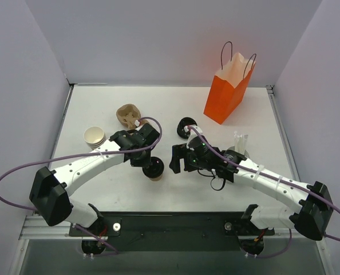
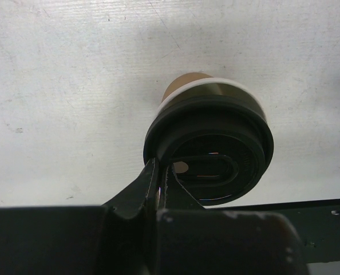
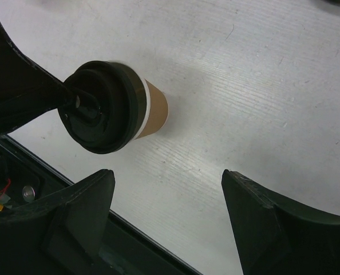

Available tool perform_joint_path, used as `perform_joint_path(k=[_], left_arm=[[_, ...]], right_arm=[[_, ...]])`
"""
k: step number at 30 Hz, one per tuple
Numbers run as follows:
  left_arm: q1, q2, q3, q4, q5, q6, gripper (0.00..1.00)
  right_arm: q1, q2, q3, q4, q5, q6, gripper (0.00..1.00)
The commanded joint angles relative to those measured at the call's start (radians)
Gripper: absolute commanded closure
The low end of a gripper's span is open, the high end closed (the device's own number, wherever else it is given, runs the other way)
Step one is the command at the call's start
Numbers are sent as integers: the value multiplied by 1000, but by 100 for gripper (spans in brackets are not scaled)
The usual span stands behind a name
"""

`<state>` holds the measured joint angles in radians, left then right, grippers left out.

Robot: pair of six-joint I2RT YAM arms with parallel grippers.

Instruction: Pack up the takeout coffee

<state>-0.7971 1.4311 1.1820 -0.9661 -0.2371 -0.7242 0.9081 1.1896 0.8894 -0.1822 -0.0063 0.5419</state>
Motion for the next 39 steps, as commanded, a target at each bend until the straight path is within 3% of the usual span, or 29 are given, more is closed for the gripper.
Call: perform_joint_path(k=[1, 25, 35, 39], left_arm=[[-4, 12, 59, 17, -16, -6, 100], [6, 89, 84, 30, -10, 3, 97], [15, 78, 31, 86, 5, 8, 94], [16, 63, -8, 139, 27, 6, 94]], right_arm=[[6, 40, 43, 53, -21, 9, 23], [-71, 274, 65, 207, -133, 18, 51], [-90, 297, 5, 228, -113, 36, 64], [-90, 292, -1, 227, -110, 44, 64]])
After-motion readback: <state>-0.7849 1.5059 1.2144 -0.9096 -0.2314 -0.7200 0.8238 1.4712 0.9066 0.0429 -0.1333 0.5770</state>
